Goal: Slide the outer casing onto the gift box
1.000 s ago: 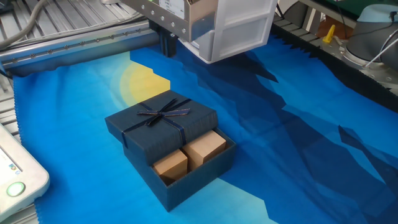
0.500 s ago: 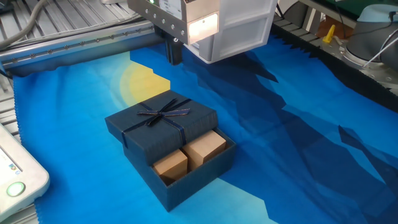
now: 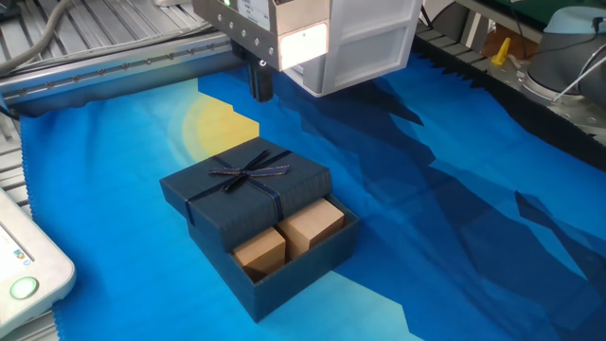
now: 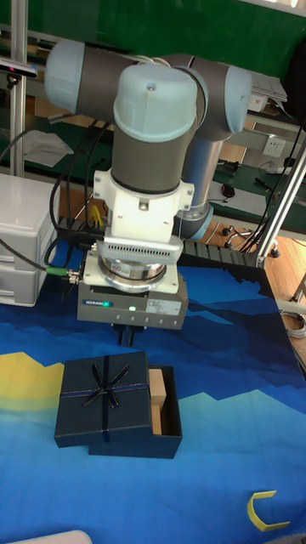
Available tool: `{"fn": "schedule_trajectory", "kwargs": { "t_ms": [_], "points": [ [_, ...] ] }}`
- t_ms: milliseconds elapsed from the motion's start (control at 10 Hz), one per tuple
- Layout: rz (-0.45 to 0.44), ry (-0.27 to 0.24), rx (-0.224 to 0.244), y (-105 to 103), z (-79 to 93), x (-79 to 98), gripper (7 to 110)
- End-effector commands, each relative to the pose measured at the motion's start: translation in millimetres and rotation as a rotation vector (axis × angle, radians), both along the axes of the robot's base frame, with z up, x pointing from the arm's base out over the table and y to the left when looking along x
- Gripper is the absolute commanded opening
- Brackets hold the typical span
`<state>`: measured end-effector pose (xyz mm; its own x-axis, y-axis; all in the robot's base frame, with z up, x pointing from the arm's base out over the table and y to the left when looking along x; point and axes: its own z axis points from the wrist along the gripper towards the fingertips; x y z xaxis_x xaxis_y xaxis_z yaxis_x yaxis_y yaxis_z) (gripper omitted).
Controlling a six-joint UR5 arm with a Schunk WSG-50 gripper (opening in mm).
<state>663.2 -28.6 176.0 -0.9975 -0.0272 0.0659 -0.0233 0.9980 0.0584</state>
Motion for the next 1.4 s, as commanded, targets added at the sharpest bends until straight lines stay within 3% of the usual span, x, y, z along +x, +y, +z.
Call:
{"fn": "schedule_trajectory", "kwargs": {
  "t_ms": [0,300,400,700,800,1100,1300],
  "points": [
    [0.017,0.007,0.022,-2.0,-6.6,43.0,7],
    [0.038,0.020,0.027,-11.7,-10.6,76.9,7],
    [0.050,0.019,0.040,-18.7,-14.2,76.0,7],
    [0.119,0.025,0.024,-50.5,-15.0,51.1,7],
    [0.153,0.006,0.031,-54.0,-12.1,52.2,7],
    [0.160,-0.006,0.038,-45.8,-11.4,58.0,7],
    [0.137,0.019,0.035,-43.5,-7.6,55.1,7]
  ]
}}
